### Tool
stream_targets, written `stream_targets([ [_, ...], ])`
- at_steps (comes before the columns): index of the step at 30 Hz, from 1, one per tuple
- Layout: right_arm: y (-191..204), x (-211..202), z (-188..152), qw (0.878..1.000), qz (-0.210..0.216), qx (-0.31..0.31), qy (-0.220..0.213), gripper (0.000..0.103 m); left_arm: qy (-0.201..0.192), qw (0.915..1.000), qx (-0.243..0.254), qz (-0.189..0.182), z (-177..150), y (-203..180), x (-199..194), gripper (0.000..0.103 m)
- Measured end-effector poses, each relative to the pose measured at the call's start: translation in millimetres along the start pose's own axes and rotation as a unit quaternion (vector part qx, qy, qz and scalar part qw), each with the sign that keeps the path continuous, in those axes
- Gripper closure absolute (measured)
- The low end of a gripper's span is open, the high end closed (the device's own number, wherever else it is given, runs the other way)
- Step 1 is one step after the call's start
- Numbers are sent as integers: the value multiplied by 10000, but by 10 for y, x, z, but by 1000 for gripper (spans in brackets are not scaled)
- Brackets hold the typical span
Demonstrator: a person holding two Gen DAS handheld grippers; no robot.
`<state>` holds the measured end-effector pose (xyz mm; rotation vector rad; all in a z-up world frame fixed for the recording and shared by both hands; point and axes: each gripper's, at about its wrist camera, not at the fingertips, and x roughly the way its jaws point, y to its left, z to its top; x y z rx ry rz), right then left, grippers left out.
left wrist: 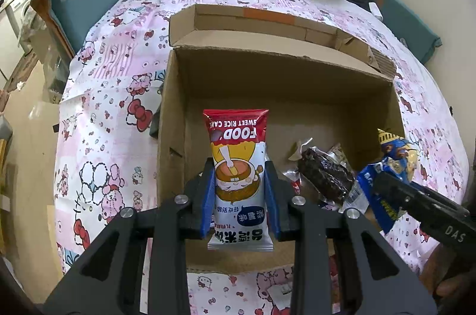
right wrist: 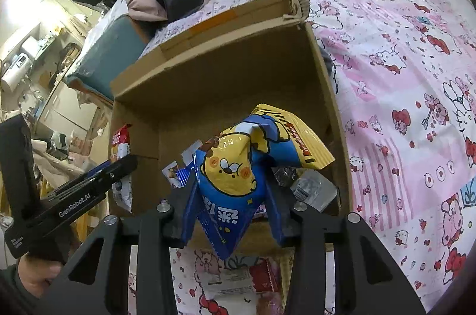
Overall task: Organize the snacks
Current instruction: 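Carry both snacks into the box and open both grippers to release them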
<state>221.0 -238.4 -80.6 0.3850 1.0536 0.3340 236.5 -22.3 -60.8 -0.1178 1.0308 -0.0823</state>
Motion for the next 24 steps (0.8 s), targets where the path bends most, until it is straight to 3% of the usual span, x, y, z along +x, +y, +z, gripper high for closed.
stream_targets([
  [8, 49, 29, -6, 9998, -109, -141, 39, 58, 35, 10000, -78, -7, 3, 35, 11, 76],
  [10, 30, 51, -6, 9998, -170, -21, 81, 46, 13, 10000, -82, 6, -2, 38, 2, 76],
  [14, 35, 20, 9, 9997, -246, -77, -37, 35, -9, 9999, -153, -48, -10, 55, 1, 76],
  [16, 27, 7, 18, 9997, -199, -49, -91, 13, 26, 9998, -177, -84, -11, 58, 11, 74],
  [19, 12, -25, 33, 9996, -210, -20, -182, 6, -8, 9998, -193, -82, -13, 47, -8, 56],
  [21, -16, -18, 40, 9996, -214, 21, -162, 6, -92, 9998, -157, -122, -9, 29, -49, 31],
  [23, -59, -22, 45, 9996, -218, 112, -150, 6, -163, 9997, -149, -136, -4, 10, -90, 17],
  [24, -80, -33, 51, 9995, -216, 161, -167, 6, -190, 9996, -153, -155, 0, 8, -100, 16],
])
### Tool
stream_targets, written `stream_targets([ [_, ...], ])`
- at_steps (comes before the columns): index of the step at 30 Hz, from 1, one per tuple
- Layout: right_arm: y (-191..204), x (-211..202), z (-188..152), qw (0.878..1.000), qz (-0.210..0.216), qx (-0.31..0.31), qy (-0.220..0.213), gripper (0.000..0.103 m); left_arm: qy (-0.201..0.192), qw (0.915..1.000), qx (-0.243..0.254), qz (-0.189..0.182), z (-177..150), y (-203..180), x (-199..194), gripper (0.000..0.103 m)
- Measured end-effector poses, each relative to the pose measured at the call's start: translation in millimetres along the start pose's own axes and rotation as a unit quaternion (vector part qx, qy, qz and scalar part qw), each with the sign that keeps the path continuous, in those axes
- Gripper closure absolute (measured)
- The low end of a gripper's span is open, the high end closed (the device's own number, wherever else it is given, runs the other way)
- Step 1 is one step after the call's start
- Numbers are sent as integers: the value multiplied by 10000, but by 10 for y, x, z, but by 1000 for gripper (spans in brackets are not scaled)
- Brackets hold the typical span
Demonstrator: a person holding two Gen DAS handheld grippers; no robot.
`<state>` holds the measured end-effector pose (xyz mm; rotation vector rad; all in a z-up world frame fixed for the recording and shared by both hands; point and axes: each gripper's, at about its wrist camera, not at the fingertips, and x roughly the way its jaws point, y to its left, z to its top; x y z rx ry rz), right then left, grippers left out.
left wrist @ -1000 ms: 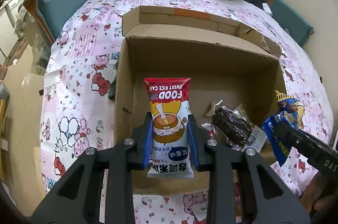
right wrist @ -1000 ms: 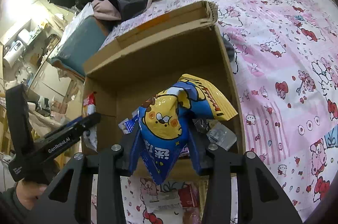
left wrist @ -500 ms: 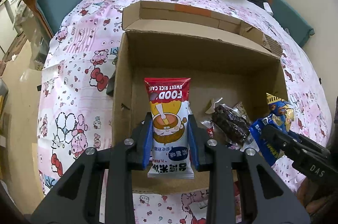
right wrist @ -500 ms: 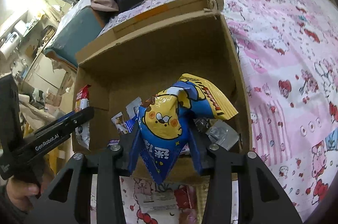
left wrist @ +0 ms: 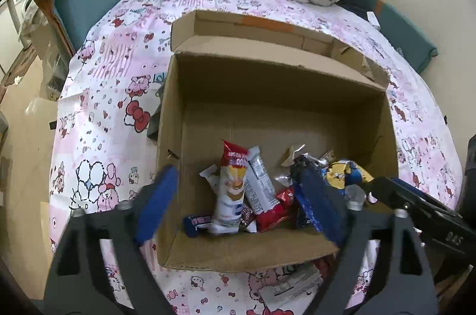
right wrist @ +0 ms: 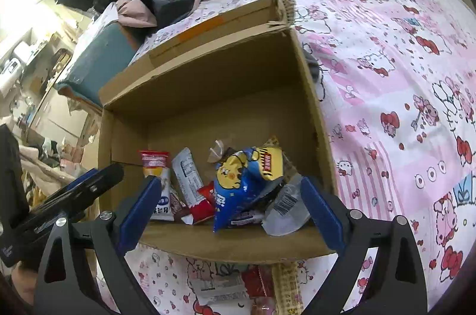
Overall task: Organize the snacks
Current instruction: 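Carry both snacks into the box and open both grippers to release them, then withdraw both grippers from the box toward the remaining snacks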
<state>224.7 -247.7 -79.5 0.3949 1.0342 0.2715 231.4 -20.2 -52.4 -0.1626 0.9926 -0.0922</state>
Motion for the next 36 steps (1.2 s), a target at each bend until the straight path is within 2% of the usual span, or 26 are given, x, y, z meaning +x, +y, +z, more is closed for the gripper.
stream_targets([
  [8, -55, -112, 6, 9999, -7, 81, -142, 6, -38, 9999, 110, -1, -37, -15, -50, 15],
  [21, -113, -464, -148, 9990, -63, 310, -302, 6, -264, 9994, 189, 69, -188, 67, -355, 15],
  [36, -231, -747, -450, 9986, -186, 458, -171, 6, -93, 9993, 345, 116, -437, 21, -496, 15],
])
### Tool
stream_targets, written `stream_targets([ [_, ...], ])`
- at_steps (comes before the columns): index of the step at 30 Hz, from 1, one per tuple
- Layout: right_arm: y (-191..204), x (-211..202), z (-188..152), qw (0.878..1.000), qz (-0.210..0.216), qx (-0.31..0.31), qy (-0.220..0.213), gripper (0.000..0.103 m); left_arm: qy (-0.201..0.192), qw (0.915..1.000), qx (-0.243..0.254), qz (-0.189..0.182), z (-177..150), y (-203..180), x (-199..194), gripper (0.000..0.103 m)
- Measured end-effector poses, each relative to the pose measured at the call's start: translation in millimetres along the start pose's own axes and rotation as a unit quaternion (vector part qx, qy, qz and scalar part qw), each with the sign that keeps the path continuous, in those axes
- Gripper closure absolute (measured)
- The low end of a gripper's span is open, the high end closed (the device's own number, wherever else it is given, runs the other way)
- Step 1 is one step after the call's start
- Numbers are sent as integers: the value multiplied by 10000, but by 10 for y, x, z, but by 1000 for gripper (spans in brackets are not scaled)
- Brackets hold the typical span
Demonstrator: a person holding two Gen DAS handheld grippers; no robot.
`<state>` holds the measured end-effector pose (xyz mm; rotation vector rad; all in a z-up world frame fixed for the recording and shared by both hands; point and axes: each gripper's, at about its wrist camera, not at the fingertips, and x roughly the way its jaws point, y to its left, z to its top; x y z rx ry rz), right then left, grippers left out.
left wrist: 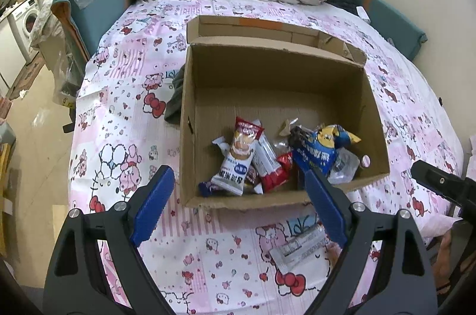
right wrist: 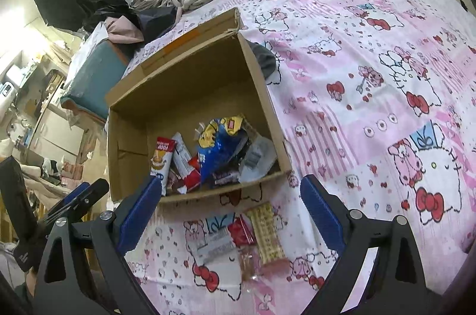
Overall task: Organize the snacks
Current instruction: 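Withdraw both grippers from the box toward the remaining snacks, then grasp the white-and-red bar with the left gripper while the right gripper grasps the clear snack bag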
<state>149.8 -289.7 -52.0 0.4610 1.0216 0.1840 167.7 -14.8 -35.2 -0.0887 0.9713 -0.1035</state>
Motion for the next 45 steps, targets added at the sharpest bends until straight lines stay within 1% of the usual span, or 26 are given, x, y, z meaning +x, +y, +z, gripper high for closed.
stream_targets([
  [7, -90, -29, -155, 9994, -55, 242, 225, 6, 268, 9996, -33, 12, -163, 13, 7, 15],
  [12, -322, 68, -322, 9945, -365, 729, 655, 6, 457, 9989, 44, 57, -293, -8, 36, 16],
  [14, -426, 119, -379, 9911, -409, 941, 852, 6, 593, 9981, 151, 40, -352, -41, 84, 16],
  [16, -494, 156, -416, 9883, -446, 1081, 984, 6, 800, 9961, 378, -9, -426, -131, 172, 16],
  [18, -507, 153, -428, 9876, -479, 1123, 991, 6, 968, 9937, 568, -67, -500, -228, 266, 16],
  [21, -500, 142, -419, 9879, -503, 1128, 937, 6, 1245, 9866, 1004, -331, -605, -474, 445, 16],
  [23, -507, 142, -417, 9878, -536, 1134, 922, 6, 1432, 9780, 1426, -513, -676, -671, 594, 16],
  [25, -525, 144, -417, 9874, -578, 1148, 921, 6, 1679, 9639, 1960, -662, -765, -862, 751, 32],
  [26, -540, 150, -411, 9871, -595, 1173, 913, 6, 1799, 9529, 2329, -729, -827, -969, 841, 38],
  [28, -575, 143, -403, 9862, -594, 1262, 889, 6, 1884, 9421, 2666, -763, -886, -1076, 945, 39],
  [30, -594, 145, -392, 9856, -599, 1314, 877, 6, 1989, 9361, 2756, -909, -907, -1134, 1025, 39],
  [31, -609, 148, -390, 9851, -619, 1343, 872, 6, 1981, 9342, 2823, -919, -919, -1161, 1068, 39],
  [32, -617, 155, -388, 9848, -627, 1360, 878, 6, 1945, 9338, 2874, -874, -928, -1170, 1094, 42],
  [33, -626, 163, -388, 9844, -625, 1381, 890, 6, 1960, 9327, 2906, -849, -944, -1167, 1132, 65],
  [34, -634, 171, -388, 9840, -617, 1402, 906, 6, 2038, 9309, 2897, -893, -957, -1151, 1155, 75],
  [36, -639, 184, -382, 9839, -614, 1405, 920, 6, 2048, 9315, 2861, -927, -944, -1102, 1110, 76],
  [37, -642, 190, -376, 9838, -598, 1415, 924, 6, 2098, 9336, 2741, -966, -918, -1047, 1059, 76],
  [38, -647, 194, -371, 9836, -570, 1440, 922, 6, 2113, 9377, 2583, -969, -887, -987, 1007, 76],
  [40, -656, 202, -363, 9831, -505, 1503, 918, 6, 2180, 9538, 1900, -819, -788, -781, 848, 76],
  [41, -660, 214, -359, 9825, -462, 1541, 938, 6, 2292, 9580, 1532, -784, -762, -686, 782, 76],
  [42, -657, 231, -359, 9819, -418, 1561, 988, 6, 2406, 9598, 1208, -793, -748, -599, 713, 76],
  [43, -648, 257, -362, 9812, -351, 1570, 1069, 6, 2469, 9628, 848, -705, -750, -487, 604, 76],
  [45, -596, 331, -385, 9796, -212, 1526, 1288, 8, 2453, 9672, 474, -454, -801, -301, 432, 76],
])
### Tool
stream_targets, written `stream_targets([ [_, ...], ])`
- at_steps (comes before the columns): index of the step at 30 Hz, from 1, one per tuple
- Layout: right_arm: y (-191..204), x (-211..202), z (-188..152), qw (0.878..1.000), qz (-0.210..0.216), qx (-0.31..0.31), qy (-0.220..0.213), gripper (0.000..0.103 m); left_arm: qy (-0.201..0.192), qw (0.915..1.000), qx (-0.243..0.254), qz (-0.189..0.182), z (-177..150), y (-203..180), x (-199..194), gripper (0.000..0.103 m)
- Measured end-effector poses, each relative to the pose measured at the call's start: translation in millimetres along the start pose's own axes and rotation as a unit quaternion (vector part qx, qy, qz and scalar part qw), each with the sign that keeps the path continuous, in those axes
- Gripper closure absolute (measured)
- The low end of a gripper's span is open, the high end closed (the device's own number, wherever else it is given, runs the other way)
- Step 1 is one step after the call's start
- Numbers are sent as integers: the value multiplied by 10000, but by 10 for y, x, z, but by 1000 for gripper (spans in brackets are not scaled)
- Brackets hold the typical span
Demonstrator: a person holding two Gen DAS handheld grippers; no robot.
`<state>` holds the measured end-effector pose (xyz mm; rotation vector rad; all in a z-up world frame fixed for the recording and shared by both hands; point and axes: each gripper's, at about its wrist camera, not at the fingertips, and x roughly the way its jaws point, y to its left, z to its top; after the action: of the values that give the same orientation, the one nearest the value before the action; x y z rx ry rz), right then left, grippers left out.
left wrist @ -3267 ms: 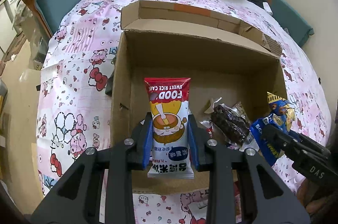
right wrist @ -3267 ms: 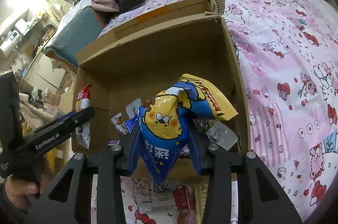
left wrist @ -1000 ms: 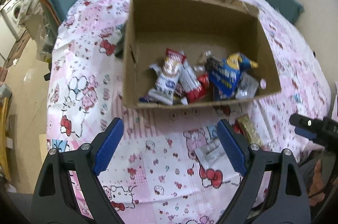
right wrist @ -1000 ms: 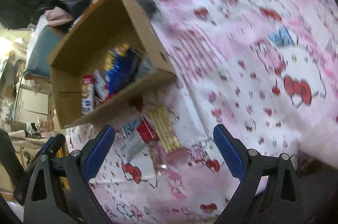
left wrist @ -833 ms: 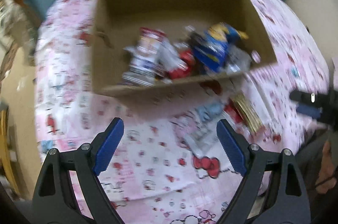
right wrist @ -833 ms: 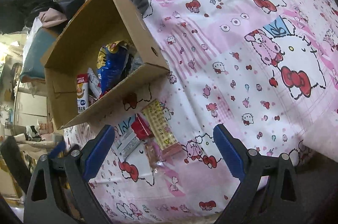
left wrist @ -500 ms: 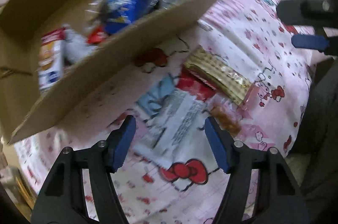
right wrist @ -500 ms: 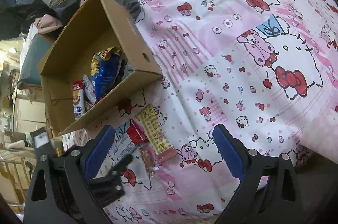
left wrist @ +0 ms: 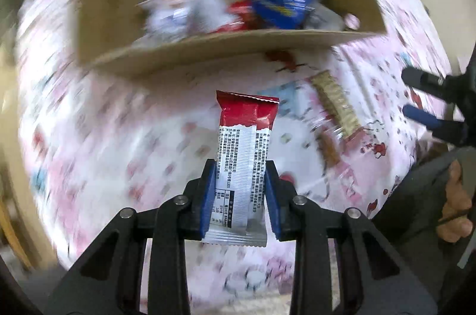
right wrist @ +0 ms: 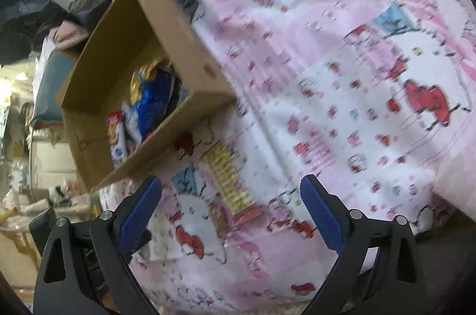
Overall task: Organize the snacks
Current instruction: 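Grasp the white-and-red bar with the left gripper while the right gripper grasps the clear snack bag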
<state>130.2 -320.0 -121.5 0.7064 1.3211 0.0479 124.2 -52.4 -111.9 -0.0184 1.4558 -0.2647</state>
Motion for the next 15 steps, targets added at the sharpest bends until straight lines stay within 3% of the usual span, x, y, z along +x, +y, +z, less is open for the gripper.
stream_targets([
  [3, 119, 106, -66, 9991, 109, -273, 313, 37, -179, 9968, -762, 162, -239, 317, -120, 76],
  [6, 275, 244, -143, 9960, 132, -633, 618, 50, -358, 9927, -1124, 260, -356, 455, -155, 76],
  [8, 401, 381, -213, 9918, -17, -951, 856, 50, -480, 9919, -1118, 378, -355, 434, -168, 76],
  [12, 602, 732, -435, 9751, -677, -1668, 1292, 56, -639, 9914, -1043, 461, -268, 510, -224, 76],
  [14, 692, 923, -563, 9586, -1163, -2163, 1442, 68, -665, 9913, -1026, 486, -247, 518, -214, 76],
  [15, 732, 967, -611, 9510, -1392, -2393, 1379, 83, -673, 9912, -1032, 475, -248, 536, -224, 76],
])
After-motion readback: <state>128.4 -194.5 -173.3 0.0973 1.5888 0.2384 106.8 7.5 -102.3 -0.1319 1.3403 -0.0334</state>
